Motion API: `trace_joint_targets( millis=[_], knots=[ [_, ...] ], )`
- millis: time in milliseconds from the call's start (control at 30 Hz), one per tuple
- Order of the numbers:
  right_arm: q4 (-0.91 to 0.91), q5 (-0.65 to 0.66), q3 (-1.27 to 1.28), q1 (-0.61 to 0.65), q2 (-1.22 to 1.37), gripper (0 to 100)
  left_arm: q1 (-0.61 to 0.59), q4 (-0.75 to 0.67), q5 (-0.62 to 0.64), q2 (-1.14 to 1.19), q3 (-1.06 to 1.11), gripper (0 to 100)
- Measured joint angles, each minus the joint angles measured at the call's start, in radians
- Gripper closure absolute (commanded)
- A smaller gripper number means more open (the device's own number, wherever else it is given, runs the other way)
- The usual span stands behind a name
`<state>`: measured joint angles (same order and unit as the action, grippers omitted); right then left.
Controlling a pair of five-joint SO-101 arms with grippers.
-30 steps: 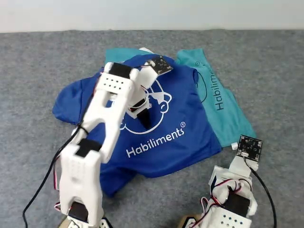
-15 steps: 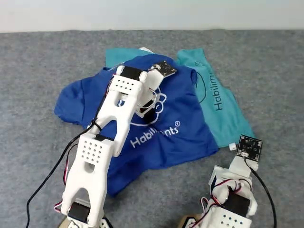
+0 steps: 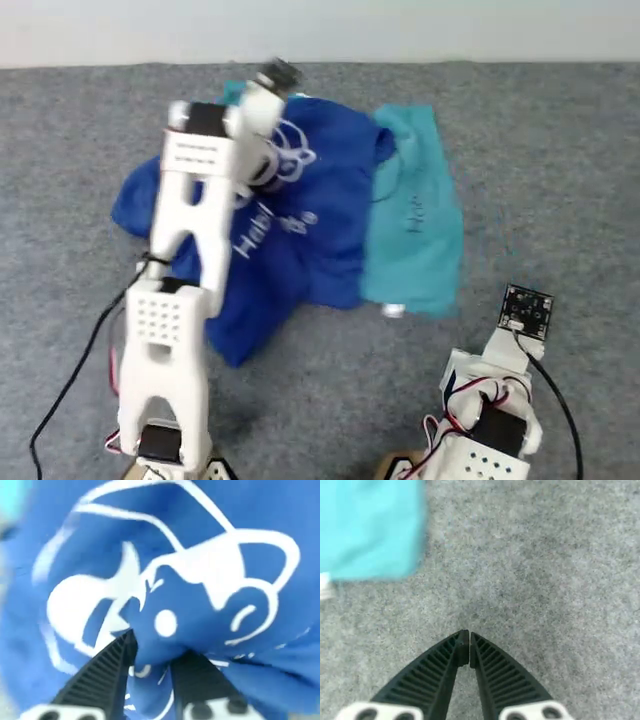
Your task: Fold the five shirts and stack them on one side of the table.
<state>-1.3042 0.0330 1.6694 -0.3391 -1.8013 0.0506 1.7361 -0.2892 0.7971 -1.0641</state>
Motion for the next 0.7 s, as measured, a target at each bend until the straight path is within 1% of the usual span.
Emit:
trace_joint_targets(
  millis=[467,600,700],
  knots=[
    [0.0,0.0,0.0,0.0,0.0,98.9,-0.324,0.0,0.006,-0.591,-0.026,99],
    [0.0,0.0,0.0,0.0,0.0,98.9,-0.448,0.0,0.006,-0.681,-0.026,99],
    [0.0,0.0,0.0,0.0,0.0,98.9,-0.546,0.0,0.006,-0.706,-0.028,99]
  ],
)
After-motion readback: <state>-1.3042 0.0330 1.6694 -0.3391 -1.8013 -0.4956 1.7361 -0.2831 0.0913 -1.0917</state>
